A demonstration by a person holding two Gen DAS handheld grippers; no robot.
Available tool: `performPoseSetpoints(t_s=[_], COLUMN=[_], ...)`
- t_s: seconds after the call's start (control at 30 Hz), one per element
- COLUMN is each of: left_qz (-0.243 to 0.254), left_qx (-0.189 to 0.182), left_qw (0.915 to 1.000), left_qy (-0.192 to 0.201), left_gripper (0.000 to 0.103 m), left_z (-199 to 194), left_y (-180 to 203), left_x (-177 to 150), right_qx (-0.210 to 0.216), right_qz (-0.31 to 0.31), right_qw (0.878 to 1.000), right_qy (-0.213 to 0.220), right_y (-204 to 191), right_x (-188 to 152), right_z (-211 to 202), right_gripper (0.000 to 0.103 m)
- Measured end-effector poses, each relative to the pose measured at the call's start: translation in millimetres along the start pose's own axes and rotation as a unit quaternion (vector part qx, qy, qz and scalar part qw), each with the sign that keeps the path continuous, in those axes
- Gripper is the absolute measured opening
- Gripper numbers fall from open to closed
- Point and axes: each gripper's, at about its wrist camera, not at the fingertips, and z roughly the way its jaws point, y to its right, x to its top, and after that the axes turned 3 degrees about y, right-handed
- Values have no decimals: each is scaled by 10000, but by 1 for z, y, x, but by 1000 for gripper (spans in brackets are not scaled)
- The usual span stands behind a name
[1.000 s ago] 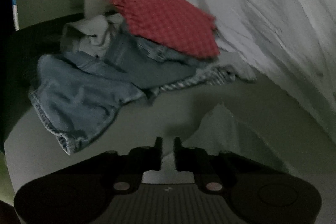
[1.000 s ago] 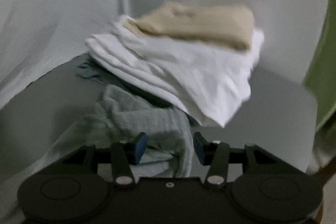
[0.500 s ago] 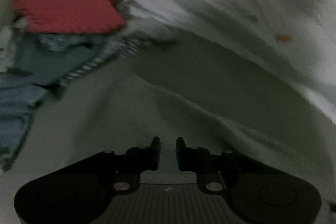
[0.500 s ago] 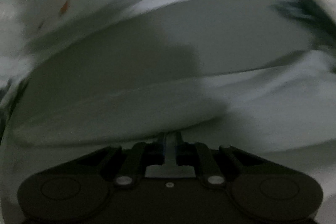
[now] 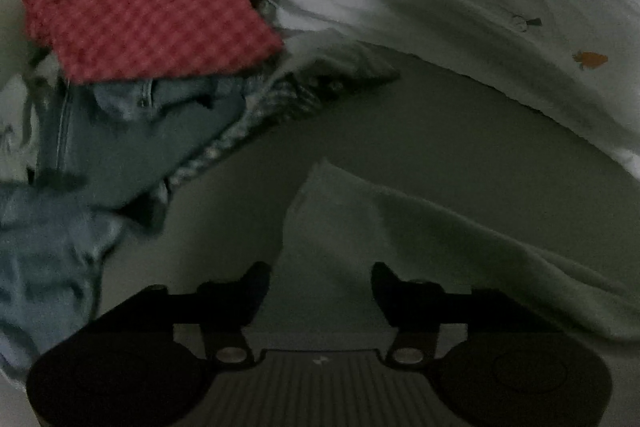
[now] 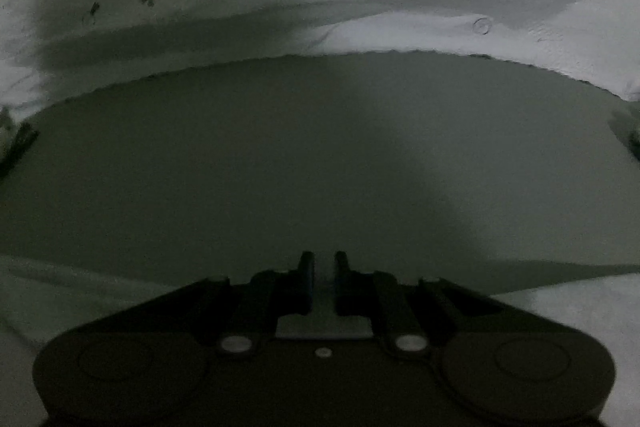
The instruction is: Fold clothes
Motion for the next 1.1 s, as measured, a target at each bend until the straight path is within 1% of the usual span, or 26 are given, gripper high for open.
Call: performPoseSetpoints(t_s=[0.07, 0.13, 0.17, 0.2, 0.23, 0.27, 0.3, 0.33, 0.37, 0.4, 0.43, 0.47, 0.5, 0.53, 0.57, 0.63, 0.7, 0.77, 0.87, 0.93, 0.97, 1.03, 1.07, 1.1], left_qz=[16, -26, -42, -47, -40, -48, -76, -108, -118, -104, -79, -37, 12, 62, -6, -345, -472, -531, -273, -260, -370, -852, -1062, -1168], left_qx=[-21, -92, -125, -133, -112, -105, -126, -159, -196, -258, -312, -286, -205, -123, -53, 109, 379, 512, 700, 858, 875, 766, 685, 596], left_qw=[10000, 9999, 9998, 9998, 9998, 9998, 9997, 9996, 9996, 9996, 9995, 9996, 9997, 9997, 9996, 9988, 9972, 9959, 9952, 9935, 9933, 9923, 9913, 9910], left_qy=[-33, -103, -135, -154, -159, -175, -192, -196, -162, -100, -38, 45, 125, 206, 264, 340, 444, 528, 634, 695, 663, 460, 355, 259], left_gripper=[67, 71, 71, 74, 78, 79, 80, 83, 83, 81, 72, 61, 34, 10, 6, 6, 6, 6, 6, 6, 6, 6, 7, 11], left_z=[9, 18, 23, 27, 31, 35, 39, 43, 46, 48, 50, 51, 51, 52, 53, 53, 51, 47, 47, 48, 50, 58, 62, 65], left_y=[-4, -6, -7, -7, -5, -5, -4, -3, -2, -1, 1, 2, 4, 6, 5, -1, -7, -14, -22, -32, -39, -57, -63, -64], left_x=[4, 6, 7, 8, 9, 10, 11, 11, 11, 12, 12, 13, 14, 15, 16, 21, 26, 32, 38, 44, 47, 52, 54, 54], right_qx=[61, 207, 314, 421, 560, 705, 849, 905, 902, 890, 894, 880, 834, 790, 750, 710, 707, 764, 784, 748, 706, 579, 453, 329], right_qz=[0, -42, -51, -59, -110, -170, -307, -444, -590, -738, -906, -1050, -1188, -1278, -1310, -1204, -1022, -873, -841, -839, -816, -739, -647, -539], right_qw=[9999, 9997, 9995, 9991, 9983, 9971, 9951, 9935, 9926, 9918, 9908, 9898, 9889, 9884, 9884, 9901, 9921, 9932, 9934, 9937, 9942, 9956, 9969, 9980], right_qy=[98, 81, 35, -12, -121, -242, -399, -533, -551, -547, -462, -399, -326, -236, -173, -157, -168, -91, -34, -20, -15, -19, -27, -47], right_y=[-10, -22, -27, -33, -39, -45, -51, -59, -65, -70, -76, -79, -82, -85, -87, -91, -95, -96, -91, -85, -79, -66, -55, -45], right_x=[-4, -14, -20, -26, -31, -36, -42, -47, -49, -50, -50, -48, -45, -41, -35, -25, -16, -13, -13, -12, -13, -16, -19, -21], right_z=[-16, -32, -39, -46, -47, -47, -42, -40, -34, -28, -23, -17, -10, -1, 9, 17, 20, 13, 0, -7, -12, -21, -27, -31], right_gripper=[18, 19, 22, 26, 30, 37, 37, 37, 37, 37, 36, 35, 34, 34, 33, 30, 29, 29, 29, 29, 29, 31, 34, 37])
